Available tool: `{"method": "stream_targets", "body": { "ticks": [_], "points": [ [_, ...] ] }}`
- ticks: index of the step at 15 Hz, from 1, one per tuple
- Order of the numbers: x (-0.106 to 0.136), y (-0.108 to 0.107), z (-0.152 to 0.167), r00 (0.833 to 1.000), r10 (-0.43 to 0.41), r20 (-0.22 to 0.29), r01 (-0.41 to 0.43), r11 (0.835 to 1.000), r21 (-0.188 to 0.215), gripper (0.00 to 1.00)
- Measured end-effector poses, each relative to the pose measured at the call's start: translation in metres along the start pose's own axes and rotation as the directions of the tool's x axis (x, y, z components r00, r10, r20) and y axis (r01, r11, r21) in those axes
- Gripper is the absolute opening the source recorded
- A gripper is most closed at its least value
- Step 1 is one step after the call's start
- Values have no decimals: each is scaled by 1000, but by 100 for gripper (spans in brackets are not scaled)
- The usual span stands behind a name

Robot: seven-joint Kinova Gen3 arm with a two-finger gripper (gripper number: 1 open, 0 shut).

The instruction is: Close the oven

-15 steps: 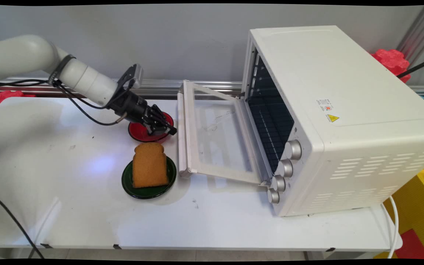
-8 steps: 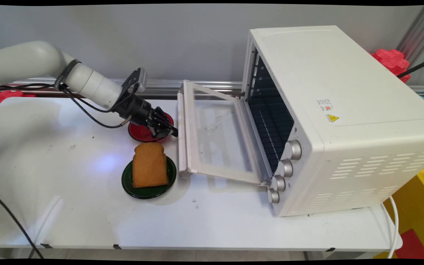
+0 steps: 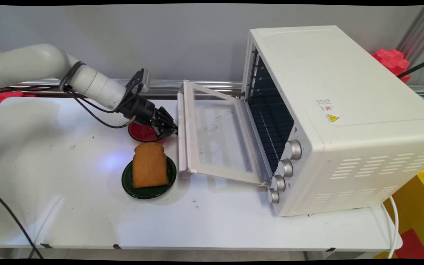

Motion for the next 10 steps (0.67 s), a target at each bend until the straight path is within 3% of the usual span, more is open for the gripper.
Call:
{"method": "stream_targets", "body": {
  "ticks": [10],
  "points": [
    [11,-6,1,999,20,-38,-20,1000,-5,0]
  ]
}}
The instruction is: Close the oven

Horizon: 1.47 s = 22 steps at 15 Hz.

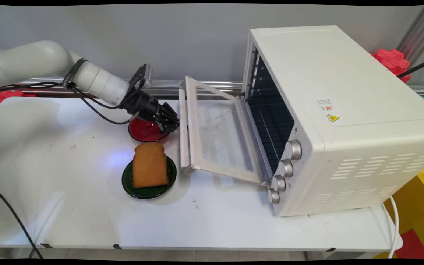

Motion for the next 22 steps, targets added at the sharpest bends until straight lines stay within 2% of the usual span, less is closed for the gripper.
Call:
{"method": "stream_targets", "body": {
  "ticks": [22],
  "points": [
    [73,-1,-27,996,14,-92,-15,1000,-14,0]
  ]
}}
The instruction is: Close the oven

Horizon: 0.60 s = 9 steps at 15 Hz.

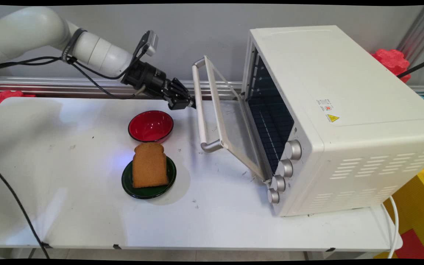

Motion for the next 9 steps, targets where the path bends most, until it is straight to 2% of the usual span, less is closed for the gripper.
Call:
{"method": "stream_targets", "body": {
  "ticks": [9],
  "points": [
    [16,-2,3,999,-15,-32,15,1000,-2,0]
  ]
}}
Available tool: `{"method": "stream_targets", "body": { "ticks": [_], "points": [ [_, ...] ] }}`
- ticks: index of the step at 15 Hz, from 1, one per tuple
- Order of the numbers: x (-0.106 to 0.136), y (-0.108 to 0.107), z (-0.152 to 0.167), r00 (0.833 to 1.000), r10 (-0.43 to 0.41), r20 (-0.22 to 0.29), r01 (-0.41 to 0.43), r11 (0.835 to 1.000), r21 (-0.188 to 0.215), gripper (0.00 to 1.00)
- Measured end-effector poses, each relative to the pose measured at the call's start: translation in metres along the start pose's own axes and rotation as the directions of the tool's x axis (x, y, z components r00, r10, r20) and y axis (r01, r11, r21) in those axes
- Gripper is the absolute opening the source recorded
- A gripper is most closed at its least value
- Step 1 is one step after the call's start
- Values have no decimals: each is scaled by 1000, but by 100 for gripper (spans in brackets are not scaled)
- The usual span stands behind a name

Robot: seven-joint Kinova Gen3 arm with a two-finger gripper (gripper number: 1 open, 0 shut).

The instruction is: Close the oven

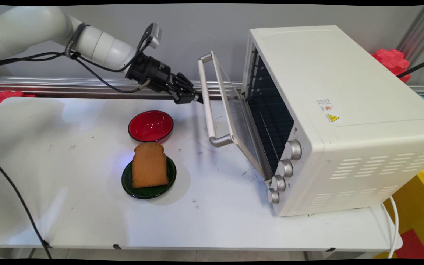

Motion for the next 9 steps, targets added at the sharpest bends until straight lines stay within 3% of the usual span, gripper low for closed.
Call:
{"method": "stream_targets", "body": {
  "ticks": [9],
  "points": [
    [11,-3,8,1000,-11,-28,11,1000,6,0]
  ]
}}
